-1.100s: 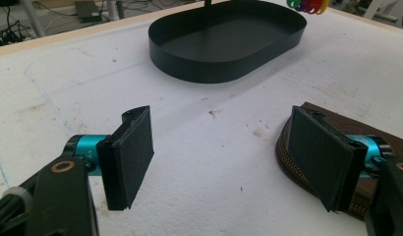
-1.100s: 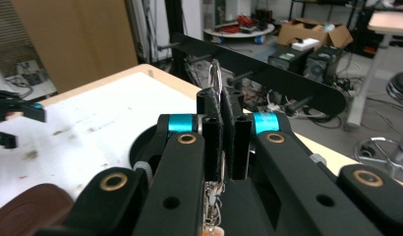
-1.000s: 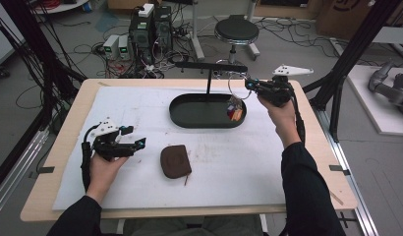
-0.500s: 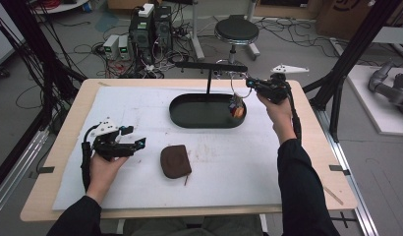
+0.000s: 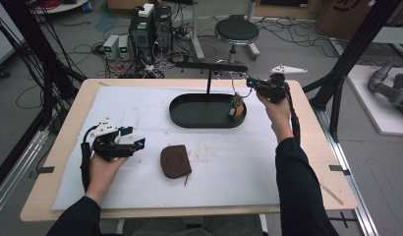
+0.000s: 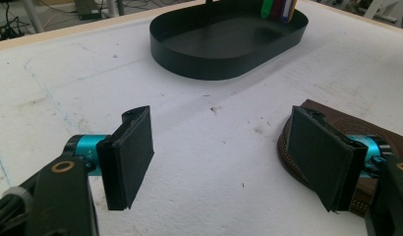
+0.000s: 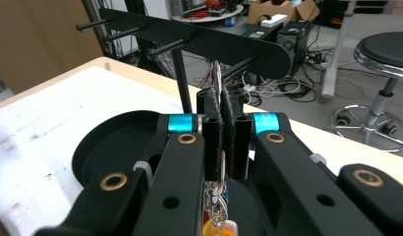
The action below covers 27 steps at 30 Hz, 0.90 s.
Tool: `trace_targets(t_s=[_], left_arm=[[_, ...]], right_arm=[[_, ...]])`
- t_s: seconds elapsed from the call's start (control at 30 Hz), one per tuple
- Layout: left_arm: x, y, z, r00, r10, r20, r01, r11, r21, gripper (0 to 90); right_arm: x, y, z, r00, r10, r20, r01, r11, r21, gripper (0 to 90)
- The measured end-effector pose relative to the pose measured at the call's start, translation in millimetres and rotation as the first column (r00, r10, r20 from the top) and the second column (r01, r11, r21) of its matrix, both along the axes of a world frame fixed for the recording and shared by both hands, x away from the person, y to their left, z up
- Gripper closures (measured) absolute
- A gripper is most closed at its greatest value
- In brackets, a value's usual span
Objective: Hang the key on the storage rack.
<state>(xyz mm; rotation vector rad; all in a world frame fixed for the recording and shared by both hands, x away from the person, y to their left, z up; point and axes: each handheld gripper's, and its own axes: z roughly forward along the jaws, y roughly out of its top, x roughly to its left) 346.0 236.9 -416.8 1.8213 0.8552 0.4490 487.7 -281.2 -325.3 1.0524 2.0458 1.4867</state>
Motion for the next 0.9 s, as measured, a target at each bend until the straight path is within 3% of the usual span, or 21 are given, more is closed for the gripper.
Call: trace_targets(t_s=[0.9], left_arm=[[-1.0,1.1,-0.6,1.0,0.002,-0.003,-0.002,1.0,-0.007,25.8]], right_arm=[[2.4,-2.1,-2.8,0.9981,-0.062,0.0,0.062,0.998,-0.002,83.0]])
